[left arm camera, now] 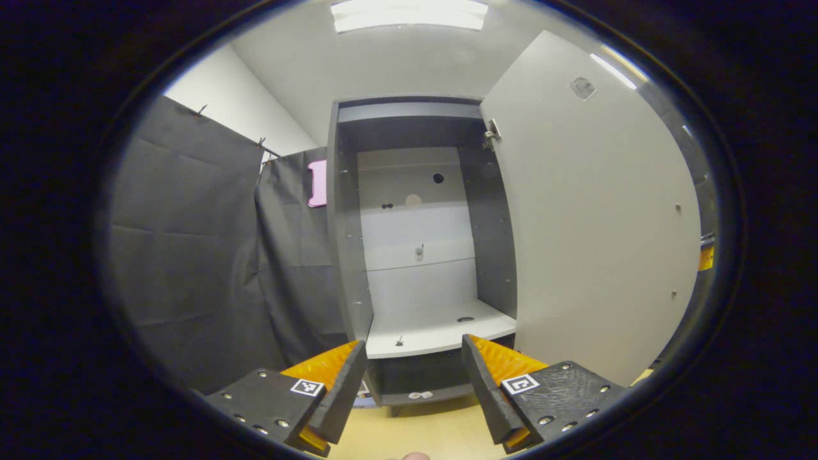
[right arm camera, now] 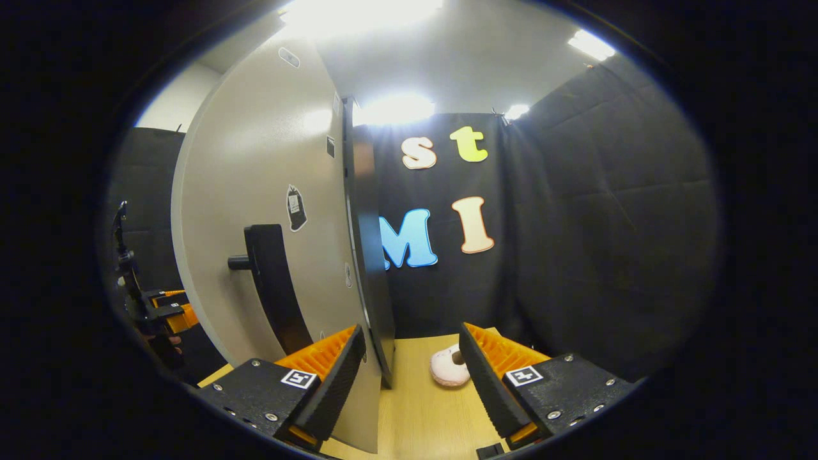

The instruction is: Open the cabinet door with the right hand, grasp the bottle in the cabinet with the left hand and place it on the coaster, then close the cabinet door with the right hand.

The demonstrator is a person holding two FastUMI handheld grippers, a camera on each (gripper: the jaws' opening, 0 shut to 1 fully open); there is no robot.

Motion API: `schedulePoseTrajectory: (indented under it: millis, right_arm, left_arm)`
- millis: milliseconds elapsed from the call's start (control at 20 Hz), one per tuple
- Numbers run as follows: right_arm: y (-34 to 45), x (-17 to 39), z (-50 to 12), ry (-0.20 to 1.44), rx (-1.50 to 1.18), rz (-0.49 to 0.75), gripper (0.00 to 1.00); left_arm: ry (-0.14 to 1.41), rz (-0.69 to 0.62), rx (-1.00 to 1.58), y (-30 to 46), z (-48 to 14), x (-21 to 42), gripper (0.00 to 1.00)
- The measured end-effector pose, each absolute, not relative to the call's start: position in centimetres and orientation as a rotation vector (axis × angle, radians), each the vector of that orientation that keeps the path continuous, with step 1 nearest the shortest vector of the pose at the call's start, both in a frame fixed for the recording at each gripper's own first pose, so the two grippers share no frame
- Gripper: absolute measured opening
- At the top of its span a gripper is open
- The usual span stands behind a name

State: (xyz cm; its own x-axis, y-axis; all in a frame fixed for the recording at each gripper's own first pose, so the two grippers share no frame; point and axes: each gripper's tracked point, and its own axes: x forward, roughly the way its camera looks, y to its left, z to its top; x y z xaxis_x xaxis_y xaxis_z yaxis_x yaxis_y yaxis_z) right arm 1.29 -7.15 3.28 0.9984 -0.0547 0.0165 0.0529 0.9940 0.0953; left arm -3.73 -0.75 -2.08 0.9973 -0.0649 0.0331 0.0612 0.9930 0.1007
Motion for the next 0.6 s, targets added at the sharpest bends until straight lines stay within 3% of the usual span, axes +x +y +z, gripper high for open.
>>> schedulePoseTrajectory:
  millis: [50, 100, 150, 200, 250, 300, 400, 500, 600]
  right_arm:
    - [-6.6, 1.2, 3.7, -0.028, 0.096, -0.058, 0.92]
    - [-5.9, 1.1, 4.0, -0.033, 0.097, -0.059, 0.92]
    - [-5.3, 1.1, 4.1, -0.033, 0.094, -0.061, 0.92]
    - [-4.6, 0.9, 4.0, -0.034, 0.093, -0.057, 0.92]
    - [-3.6, 0.9, 4.0, -0.035, 0.098, -0.046, 0.92]
    - [-2.4, 1.1, 3.9, -0.034, 0.107, -0.032, 0.92]
    - [-0.1, 1.3, 3.9, -0.034, 0.116, 0.006, 0.92]
    - [2.3, 1.9, 3.8, -0.024, 0.122, 0.046, 0.92]
    - [4.5, 2.6, 4.3, -0.024, 0.112, 0.085, 0.92]
  left_arm:
    - [-0.049, -0.056, 0.104, 0.2, -1.8, -3.5, 0.85]
    - [-0.054, -0.045, 0.11, 1.2, -1.7, -3.3, 0.89]
    - [-0.048, -0.045, 0.108, 1.8, -2.0, -3.2, 0.85]
    - [-0.034, -0.051, 0.105, 2.1, -2.5, -3.0, 0.89]
    - [-0.022, -0.054, 0.107, 2.6, -2.9, -2.9, 0.85]
    - [-0.014, -0.053, 0.107, 3.1, -3.1, -2.8, 0.89]
    - [-0.008, -0.049, 0.085, 3.9, -3.3, -2.8, 0.85]
    - [0.002, -0.04, 0.071, 5.1, -3.7, -2.8, 0.89]
    - [0.005, -0.023, 0.062, 6.4, -3.7, -2.6, 0.85]
